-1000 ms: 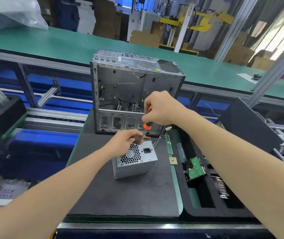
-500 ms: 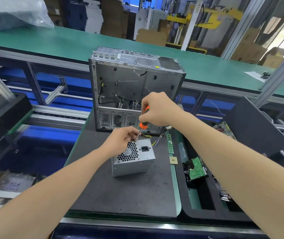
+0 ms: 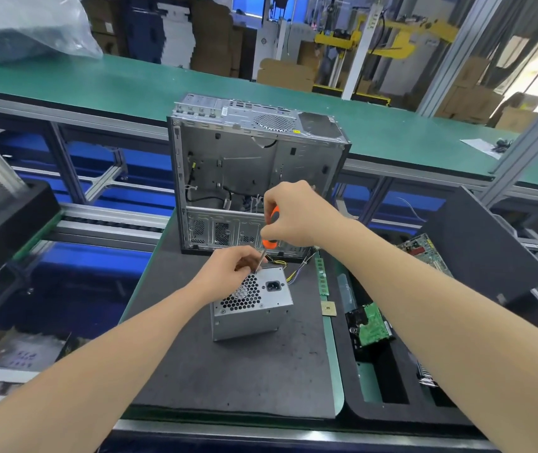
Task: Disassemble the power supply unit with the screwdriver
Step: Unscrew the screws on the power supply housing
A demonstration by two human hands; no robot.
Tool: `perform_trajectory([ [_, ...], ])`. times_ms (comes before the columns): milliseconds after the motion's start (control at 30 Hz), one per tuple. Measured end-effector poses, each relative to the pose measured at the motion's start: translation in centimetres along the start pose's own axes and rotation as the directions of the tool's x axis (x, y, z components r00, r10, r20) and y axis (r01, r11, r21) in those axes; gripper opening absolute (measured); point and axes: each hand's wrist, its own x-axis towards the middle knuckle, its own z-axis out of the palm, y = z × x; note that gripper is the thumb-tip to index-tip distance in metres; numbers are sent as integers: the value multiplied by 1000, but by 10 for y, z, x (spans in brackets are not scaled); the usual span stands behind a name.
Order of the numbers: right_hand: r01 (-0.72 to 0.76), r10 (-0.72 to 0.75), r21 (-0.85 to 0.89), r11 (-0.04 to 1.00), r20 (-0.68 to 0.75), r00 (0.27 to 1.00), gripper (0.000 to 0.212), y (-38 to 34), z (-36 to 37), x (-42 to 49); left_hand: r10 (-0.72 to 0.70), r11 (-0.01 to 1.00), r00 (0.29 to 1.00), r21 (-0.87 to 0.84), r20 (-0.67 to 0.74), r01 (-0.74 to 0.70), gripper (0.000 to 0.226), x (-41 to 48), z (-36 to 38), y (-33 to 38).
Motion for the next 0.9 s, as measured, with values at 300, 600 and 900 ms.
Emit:
perform_trajectory([
  [300, 45, -41, -151, 987, 31, 999, 31, -19, 2, 18, 25, 997, 992, 80, -125, -15, 17, -2, 12, 7],
  [600, 446, -393, -136, 885, 297, 870, 26, -3, -29, 19, -20, 996, 987, 85, -161, 34, 14, -6, 15, 13],
  [900, 93, -111, -171, 981, -99, 989, 55, 8, -8, 20, -26, 989, 976, 137, -218, 58, 19, -4, 21, 16],
])
